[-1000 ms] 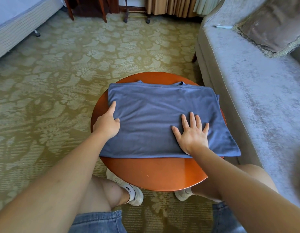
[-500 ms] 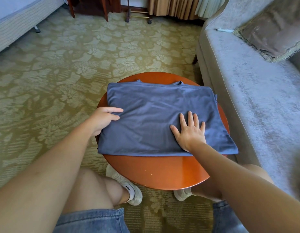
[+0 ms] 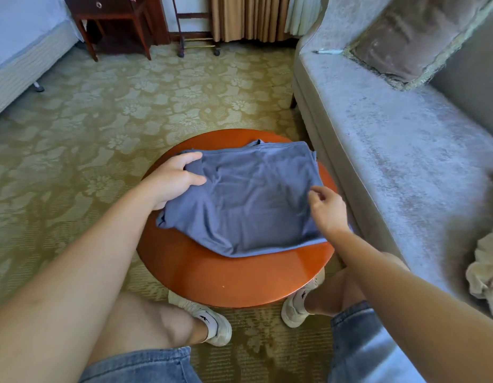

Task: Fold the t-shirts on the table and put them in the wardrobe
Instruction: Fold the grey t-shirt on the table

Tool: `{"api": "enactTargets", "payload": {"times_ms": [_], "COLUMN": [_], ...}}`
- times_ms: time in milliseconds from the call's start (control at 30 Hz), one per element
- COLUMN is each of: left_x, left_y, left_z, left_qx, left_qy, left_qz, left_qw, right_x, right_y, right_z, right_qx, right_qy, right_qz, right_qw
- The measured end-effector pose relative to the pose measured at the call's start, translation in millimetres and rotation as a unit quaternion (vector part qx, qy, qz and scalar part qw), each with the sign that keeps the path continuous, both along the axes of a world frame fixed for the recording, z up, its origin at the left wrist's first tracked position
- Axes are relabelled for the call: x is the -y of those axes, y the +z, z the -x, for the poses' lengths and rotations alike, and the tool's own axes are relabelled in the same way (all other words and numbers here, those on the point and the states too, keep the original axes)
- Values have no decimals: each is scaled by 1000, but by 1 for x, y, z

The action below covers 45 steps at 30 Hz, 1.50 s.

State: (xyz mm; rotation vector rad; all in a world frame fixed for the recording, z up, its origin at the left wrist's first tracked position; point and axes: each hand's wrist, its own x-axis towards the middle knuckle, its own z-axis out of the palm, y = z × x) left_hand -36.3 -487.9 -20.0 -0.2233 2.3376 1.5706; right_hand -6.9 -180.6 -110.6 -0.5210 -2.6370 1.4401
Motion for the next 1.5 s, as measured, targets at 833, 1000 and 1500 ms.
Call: {"api": "enactTargets", "payload": {"times_ms": [833, 1000, 1500], "left_x": [-199, -186, -130], "left_y": [-91, -118, -122], "left_z": [-30, -51, -46], "left_qx": [-77, -101, -163], "left_qy": [-54, -148, -196], "left_qz": [343, 449, 438], "left_qw": [935, 875, 862], "right_x": [-65, -73, 20], "right_y": [-11, 8, -13], "right_z": [12, 1, 62], "right_qx": [138, 37, -17], "right_qy": [70, -20, 296], "right_qz": [335, -57, -248], "right_qw": [929, 997, 922]}}
